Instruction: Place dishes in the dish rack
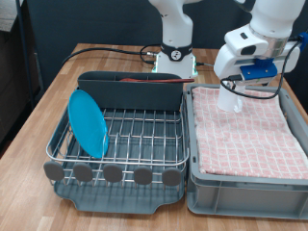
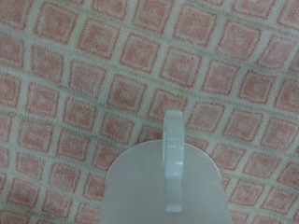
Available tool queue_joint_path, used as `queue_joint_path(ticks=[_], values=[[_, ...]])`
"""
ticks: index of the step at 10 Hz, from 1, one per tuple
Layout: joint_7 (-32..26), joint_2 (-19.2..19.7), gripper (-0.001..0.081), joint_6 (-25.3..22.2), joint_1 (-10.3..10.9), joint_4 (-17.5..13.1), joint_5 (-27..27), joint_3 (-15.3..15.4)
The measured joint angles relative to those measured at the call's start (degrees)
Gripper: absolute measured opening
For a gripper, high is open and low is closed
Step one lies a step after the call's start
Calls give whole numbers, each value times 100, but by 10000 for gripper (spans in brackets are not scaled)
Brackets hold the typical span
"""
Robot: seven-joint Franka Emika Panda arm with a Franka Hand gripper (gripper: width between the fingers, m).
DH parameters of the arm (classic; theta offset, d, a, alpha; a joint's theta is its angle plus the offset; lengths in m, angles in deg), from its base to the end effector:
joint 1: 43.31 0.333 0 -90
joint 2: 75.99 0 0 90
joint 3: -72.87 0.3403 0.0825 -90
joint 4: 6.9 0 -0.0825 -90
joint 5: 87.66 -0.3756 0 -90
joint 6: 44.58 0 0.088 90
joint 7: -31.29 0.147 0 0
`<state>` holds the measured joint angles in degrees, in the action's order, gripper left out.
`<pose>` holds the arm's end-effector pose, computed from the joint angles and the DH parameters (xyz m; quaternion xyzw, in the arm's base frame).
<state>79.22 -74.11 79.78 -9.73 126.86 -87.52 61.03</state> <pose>0.4393 0.1748 0.2985 0.9694 -0.2250 -0.0779 0.0595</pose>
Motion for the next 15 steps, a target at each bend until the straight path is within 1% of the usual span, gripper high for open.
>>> queue_joint_path(ticks=[7, 9, 15], values=[[-12, 124, 802, 303, -22, 239, -13, -49], [-56, 144, 802, 315, -23, 266, -25, -76], [-364, 273, 802, 390, -23, 268, -369, -108]])
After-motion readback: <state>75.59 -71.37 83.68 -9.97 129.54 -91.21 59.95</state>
